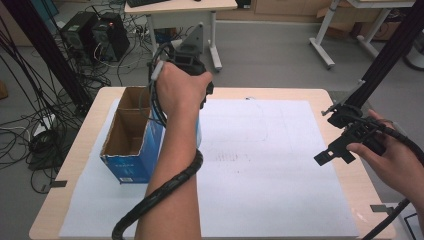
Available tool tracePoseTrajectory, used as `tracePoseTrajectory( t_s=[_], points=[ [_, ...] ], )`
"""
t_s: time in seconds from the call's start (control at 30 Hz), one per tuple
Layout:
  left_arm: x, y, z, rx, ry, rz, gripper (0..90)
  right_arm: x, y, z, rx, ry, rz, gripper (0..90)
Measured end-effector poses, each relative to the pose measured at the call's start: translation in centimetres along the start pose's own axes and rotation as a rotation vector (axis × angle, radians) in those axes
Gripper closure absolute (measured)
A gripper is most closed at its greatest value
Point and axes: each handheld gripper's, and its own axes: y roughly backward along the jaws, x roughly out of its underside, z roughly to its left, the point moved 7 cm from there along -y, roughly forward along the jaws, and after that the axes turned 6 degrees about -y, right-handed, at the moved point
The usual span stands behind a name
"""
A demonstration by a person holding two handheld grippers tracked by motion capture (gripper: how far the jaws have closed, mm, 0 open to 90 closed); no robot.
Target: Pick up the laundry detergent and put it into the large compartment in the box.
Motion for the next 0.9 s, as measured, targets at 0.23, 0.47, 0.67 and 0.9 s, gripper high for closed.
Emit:
tracePoseTrajectory(
  t_s=[0.23, 0.47, 0.67, 0.9],
  points=[
    [-0.3, 2.9, 1.7, 0.006, 0.019, -0.021, 37.8, -0.6, 0.3, 0.1, 0.004, -0.004, 0.001, 6.1],
    [0.0, 6.7, 4.1, -0.004, 0.045, -0.059, 37.9, -1.5, 0.6, 0.3, 0.015, -0.003, 0.001, 6.1],
    [0.3, 8.6, 5.9, -0.015, 0.071, -0.082, 37.9, -2.1, 0.9, 0.5, 0.019, -0.004, -0.003, 6.1],
    [1.0, 9.8, 8.8, -0.044, 0.113, -0.1, 37.9, -2.9, 0.8, 0.6, 0.029, -0.007, 0.004, 6.1]
  ],
)
